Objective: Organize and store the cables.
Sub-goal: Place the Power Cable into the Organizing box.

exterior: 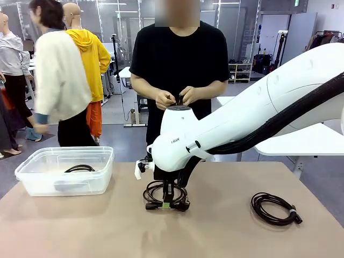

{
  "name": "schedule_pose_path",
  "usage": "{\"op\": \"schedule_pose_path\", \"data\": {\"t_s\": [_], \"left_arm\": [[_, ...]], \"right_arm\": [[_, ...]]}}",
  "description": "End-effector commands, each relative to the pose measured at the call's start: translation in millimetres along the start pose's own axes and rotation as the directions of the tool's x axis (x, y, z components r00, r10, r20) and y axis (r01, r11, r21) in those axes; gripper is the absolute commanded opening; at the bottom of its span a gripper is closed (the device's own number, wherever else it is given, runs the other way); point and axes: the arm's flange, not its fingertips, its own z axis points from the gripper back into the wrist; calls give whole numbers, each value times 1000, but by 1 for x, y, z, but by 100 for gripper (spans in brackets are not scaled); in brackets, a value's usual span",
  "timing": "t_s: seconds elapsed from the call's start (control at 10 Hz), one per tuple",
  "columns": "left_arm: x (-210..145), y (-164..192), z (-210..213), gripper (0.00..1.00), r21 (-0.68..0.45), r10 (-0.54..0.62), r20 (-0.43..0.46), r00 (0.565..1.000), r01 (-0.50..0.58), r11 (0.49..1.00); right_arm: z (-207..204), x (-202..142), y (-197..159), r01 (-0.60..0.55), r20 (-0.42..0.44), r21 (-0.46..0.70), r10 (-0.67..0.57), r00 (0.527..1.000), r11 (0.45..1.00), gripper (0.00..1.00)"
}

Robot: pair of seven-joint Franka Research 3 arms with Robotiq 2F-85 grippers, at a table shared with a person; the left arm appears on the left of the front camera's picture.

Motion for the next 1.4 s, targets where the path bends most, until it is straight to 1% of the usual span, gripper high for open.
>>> {"op": "schedule_pose_path", "data": {"t_s": [0.0,0.1,0.3,0.4,0.5,0.6,0.7,0.8,1.0,1.1,1.2,1.3], "left_arm": [[2,1,1,100,3,9,-8,1000,-9,1000],[2,1,1,100,3,9,-8,1000,-9,1000],[2,1,1,100,3,9,-8,1000,-9,1000],[0,0,0,100,0,0,0,1000,0,1000],[11,-14,11,100,54,-14,-48,999,17,998],[29,-29,12,100,71,-48,-61,997,52,996],[48,-43,6,100,81,-53,-91,994,60,995],[68,-59,-6,100,73,-65,-149,987,77,994],[122,-99,-39,100,66,-145,-233,961,165,984],[148,-118,-59,100,70,-179,-248,952,202,977],[168,-136,-83,100,93,-214,-278,936,247,964],[187,-154,-111,100,77,-242,-308,920,278,958]], "right_arm": [[10,-1,4,37,3,-20,-37,999,999,90],[12,-3,6,45,3,-13,-45,999,999,100],[19,-9,10,47,9,-10,-47,999,999,100],[25,-14,13,48,27,-14,-48,998,999,97],[40,-26,14,52,62,-19,-51,997,998,100],[61,-49,16,37,134,-9,-35,990,999,100],[84,-84,20,43,200,-30,-36,979,999,100],[101,-123,32,37,217,-38,-28,976,999,100],[135,-204,69,128,266,-75,-104,958,989,100],[151,-245,86,140,324,-86,-105,940,986,100],[161,-284,102,186,401,-91,-135,906,978,100],[168,-324,119,224,464,-71,-167,870,972,100]]}}
